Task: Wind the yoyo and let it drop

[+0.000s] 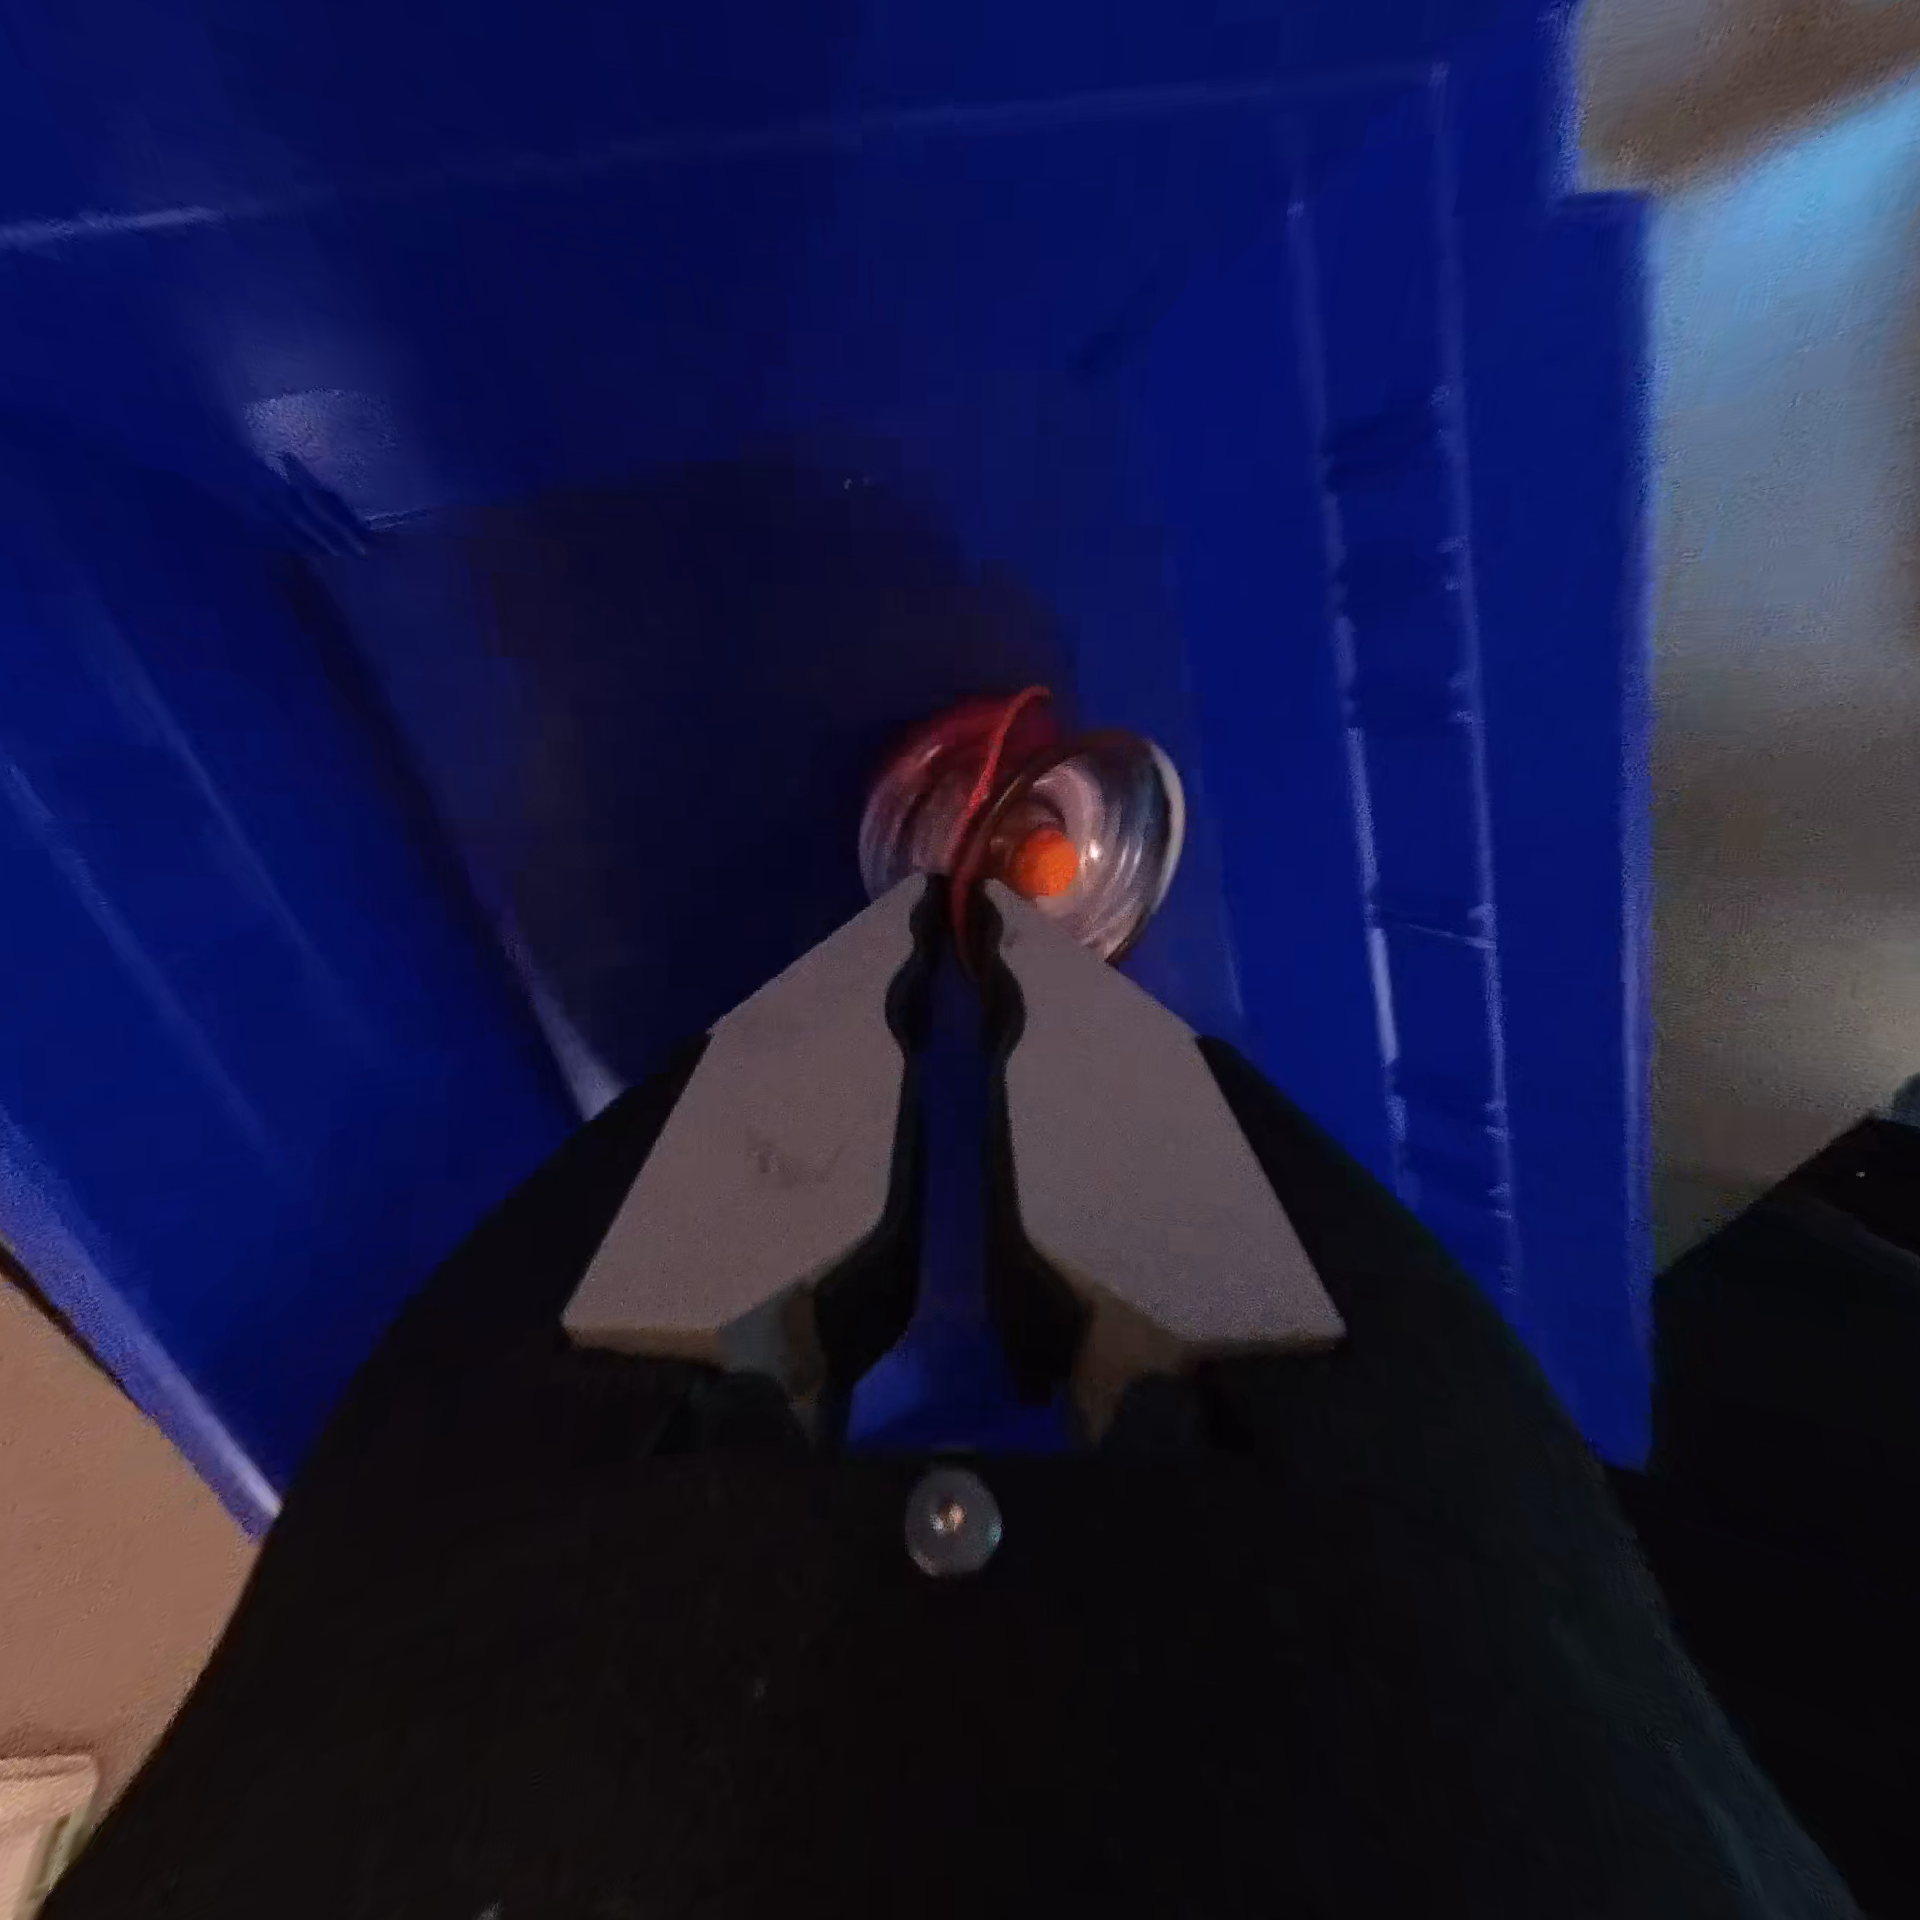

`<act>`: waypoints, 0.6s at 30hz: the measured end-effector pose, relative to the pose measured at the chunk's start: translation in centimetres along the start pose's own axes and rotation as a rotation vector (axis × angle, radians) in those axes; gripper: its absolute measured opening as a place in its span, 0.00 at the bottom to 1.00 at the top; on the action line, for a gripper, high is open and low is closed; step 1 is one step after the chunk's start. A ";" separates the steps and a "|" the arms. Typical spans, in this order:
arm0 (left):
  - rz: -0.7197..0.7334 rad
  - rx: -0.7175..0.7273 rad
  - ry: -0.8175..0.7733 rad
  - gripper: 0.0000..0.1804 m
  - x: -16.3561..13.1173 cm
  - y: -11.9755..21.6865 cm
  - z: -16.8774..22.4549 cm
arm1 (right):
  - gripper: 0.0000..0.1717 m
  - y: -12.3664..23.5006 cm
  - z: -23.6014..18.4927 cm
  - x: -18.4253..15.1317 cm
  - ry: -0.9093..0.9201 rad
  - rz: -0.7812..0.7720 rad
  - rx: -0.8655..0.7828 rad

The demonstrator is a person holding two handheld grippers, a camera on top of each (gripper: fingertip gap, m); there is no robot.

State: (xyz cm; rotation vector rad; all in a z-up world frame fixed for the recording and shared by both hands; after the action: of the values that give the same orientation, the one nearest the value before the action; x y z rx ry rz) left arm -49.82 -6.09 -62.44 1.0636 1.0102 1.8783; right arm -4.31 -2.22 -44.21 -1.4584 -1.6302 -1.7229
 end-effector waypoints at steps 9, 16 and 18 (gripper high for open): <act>0.385 -0.359 -0.616 0.01 5.4 12.6 17.9 | 0.23 0.2 0.5 2.5 0.024 0.043 0.068; 0.417 -0.322 -1.272 0.01 4.6 19.3 31.1 | 0.27 2.0 0.1 10.7 0.136 0.198 0.154; 0.403 -0.277 -1.409 0.01 4.3 20.2 33.4 | 0.28 2.5 -0.1 12.7 0.180 0.236 0.168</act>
State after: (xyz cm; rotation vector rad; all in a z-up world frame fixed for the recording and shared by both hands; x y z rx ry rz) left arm -25.78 -1.75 -31.68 1.9833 -0.2882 0.9662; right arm -7.48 1.84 -32.31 -1.3167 -1.4107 -1.5014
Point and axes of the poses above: each gripper's, where its closed fingertips meet, y back along the fingers, x out of its top, z = x × y across the jaws, the point moved 3 cm from there along y, back along the fingers
